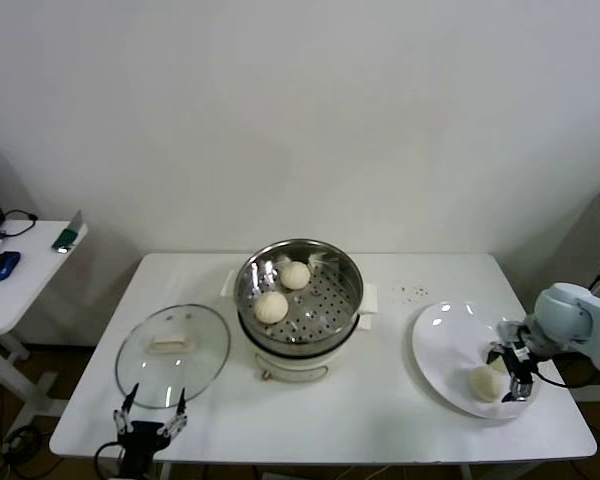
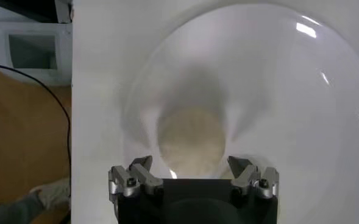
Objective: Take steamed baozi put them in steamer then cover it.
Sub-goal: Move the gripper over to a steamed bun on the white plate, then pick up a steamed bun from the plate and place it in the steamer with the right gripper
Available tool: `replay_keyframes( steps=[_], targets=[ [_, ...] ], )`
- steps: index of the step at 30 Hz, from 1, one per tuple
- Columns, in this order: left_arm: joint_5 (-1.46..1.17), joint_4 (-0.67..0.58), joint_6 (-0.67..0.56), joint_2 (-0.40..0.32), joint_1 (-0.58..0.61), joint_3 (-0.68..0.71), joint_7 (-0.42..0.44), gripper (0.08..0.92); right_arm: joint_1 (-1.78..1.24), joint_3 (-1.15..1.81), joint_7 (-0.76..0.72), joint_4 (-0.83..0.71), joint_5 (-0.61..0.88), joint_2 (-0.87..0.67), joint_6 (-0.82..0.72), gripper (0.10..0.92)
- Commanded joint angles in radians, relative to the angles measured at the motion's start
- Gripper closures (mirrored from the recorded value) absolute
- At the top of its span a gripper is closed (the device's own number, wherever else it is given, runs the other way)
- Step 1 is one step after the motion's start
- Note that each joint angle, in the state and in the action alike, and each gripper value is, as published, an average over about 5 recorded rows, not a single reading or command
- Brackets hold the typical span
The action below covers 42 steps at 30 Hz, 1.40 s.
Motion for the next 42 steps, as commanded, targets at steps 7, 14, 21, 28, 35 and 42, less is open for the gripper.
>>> replay_keyframes(
  steps=[7,14,21,28,35,42],
  targets=[
    [0.004,-0.004,0.0,-0.001,0.005,-0.001,-0.007,0.177,-0.017,0.007,-0.009,-0.021,-0.012,0.042,0.006,0.224],
    [0.004,-0.003,-0.002,-0.002,0.005,-0.001,-0.007,0.177,0.04,-0.037,-0.022,-0.03,-0.013,0.036,0.031,0.314],
    [0.001,0.0,-0.004,0.002,0.006,-0.003,-0.007,0.177,0.263,-0.186,-0.049,-0.021,-0.02,0.073,0.163,0.346],
    [0.003,-0.002,-0.003,0.002,0.009,-0.001,-0.007,0.177,0.7,-0.467,-0.081,0.018,-0.024,0.244,0.413,0.343],
    [0.003,0.0,-0.005,0.002,0.019,-0.001,-0.007,0.177,0.862,-0.491,-0.086,0.033,-0.063,0.435,0.62,0.338],
    [0.002,-0.001,-0.007,0.0,0.025,0.002,-0.005,0.177,0.888,-0.445,-0.087,0.068,-0.089,0.608,0.727,0.338]
  ],
)
